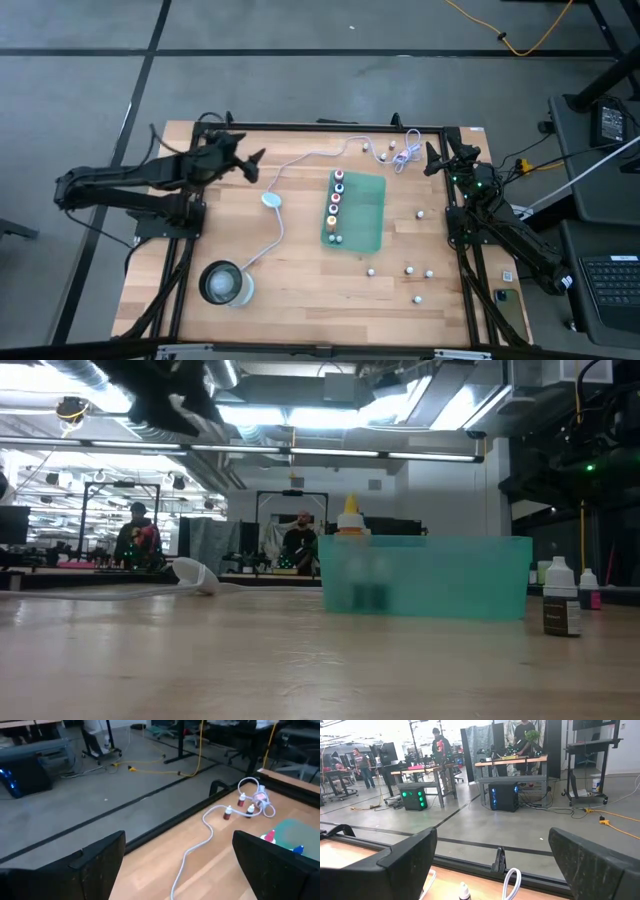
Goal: Pick & Place food coloring
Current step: Put the small red food coloring bottle into the green bin
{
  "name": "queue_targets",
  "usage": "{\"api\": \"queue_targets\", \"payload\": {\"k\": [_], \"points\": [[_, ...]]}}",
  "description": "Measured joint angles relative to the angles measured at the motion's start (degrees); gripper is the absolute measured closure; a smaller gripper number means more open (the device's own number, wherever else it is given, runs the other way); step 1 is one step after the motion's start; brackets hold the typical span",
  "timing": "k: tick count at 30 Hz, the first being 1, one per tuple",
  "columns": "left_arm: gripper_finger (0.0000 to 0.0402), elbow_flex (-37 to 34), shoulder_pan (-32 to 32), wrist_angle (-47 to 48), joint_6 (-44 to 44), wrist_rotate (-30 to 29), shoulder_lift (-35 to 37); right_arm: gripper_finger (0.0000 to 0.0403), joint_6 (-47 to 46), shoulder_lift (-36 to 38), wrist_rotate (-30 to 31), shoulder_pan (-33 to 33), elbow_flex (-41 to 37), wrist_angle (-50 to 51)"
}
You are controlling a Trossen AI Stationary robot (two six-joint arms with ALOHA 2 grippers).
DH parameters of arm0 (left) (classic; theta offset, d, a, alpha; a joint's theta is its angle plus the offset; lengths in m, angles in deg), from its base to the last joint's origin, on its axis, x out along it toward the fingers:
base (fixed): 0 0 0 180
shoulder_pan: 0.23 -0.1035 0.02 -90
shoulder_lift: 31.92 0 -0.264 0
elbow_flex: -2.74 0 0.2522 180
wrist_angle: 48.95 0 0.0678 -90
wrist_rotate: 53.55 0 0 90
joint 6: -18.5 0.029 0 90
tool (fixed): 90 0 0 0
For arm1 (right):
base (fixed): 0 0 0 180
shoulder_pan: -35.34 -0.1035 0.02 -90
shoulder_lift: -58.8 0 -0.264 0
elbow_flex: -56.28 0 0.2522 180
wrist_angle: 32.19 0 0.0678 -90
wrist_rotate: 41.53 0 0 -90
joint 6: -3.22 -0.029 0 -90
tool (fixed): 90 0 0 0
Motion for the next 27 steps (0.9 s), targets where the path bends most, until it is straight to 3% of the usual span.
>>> {"api": "queue_targets", "payload": {"k": [10,16,24,27], "points": [[0.0041,-12.9,0.0,-6.3,12.4,0.8,17.5,0.0019,0.0,0.0,0.0,0.0,0.0,0.0],[0.0041,-19.9,-0.8,-9.3,16.5,8.6,28.3,0.0019,0.0,0.0,0.0,0.0,0.0,0.0],[0.0041,-28.3,-10.2,-15.7,16.4,23.9,36.4,0.0019,0.0,0.0,0.0,0.0,0.0,0.0],[0.0041,-30.5,-12.4,-15.8,15.9,27.2,38.4,0.0019,0.0,0.0,0.0,0.0,0.0,0.0]]}}
